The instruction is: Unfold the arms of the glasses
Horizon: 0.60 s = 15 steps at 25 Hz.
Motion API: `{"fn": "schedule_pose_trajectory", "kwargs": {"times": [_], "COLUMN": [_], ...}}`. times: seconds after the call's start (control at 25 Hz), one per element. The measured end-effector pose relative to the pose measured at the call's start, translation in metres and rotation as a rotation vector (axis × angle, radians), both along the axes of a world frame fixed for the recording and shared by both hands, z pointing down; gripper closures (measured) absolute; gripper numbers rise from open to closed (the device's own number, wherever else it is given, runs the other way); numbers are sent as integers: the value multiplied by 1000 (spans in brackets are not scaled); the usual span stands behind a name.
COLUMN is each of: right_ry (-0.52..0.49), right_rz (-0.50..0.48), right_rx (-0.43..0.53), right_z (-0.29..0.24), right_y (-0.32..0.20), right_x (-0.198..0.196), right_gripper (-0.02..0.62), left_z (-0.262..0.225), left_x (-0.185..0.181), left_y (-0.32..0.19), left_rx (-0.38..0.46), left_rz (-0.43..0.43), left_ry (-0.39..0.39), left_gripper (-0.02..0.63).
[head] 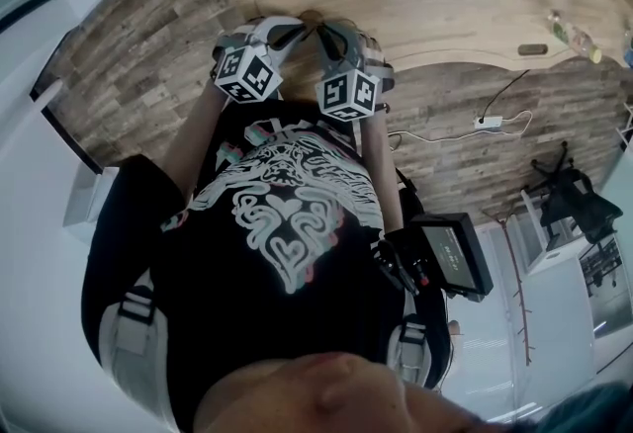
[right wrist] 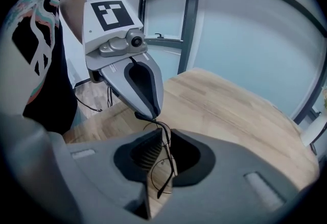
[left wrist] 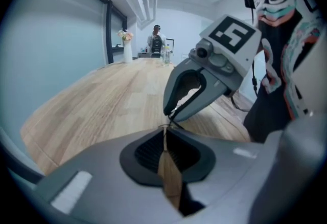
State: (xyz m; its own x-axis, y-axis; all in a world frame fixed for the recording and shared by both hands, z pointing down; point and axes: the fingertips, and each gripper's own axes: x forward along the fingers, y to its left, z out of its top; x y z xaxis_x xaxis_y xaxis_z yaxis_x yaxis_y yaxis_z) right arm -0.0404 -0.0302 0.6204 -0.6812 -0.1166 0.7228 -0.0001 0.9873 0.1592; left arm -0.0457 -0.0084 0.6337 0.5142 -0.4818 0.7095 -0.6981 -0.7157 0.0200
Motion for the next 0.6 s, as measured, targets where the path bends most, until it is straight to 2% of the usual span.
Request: {"fn": "schedule_pose_trajectory", "kwargs": {"times": [0.4,0.52,0.6], "right_ry": [45,74,64], "right_rz": [-45,-76,-69], "right_rx": [19,30,20], "right_z": [10,11,9], "right_y": [-2,0,-3], "right_x": [-4,-4,-4], "right_gripper": [548,595,595], "left_z": [6,4,3], "left_x": [-1,-6,-9], "left_y": [-3,-5,-8], "left_rx": [-20,-16,-15], "left_rz": [-11,-30,-39], "left_ry": [19,17,16], "left_gripper": [614,615,615]}}
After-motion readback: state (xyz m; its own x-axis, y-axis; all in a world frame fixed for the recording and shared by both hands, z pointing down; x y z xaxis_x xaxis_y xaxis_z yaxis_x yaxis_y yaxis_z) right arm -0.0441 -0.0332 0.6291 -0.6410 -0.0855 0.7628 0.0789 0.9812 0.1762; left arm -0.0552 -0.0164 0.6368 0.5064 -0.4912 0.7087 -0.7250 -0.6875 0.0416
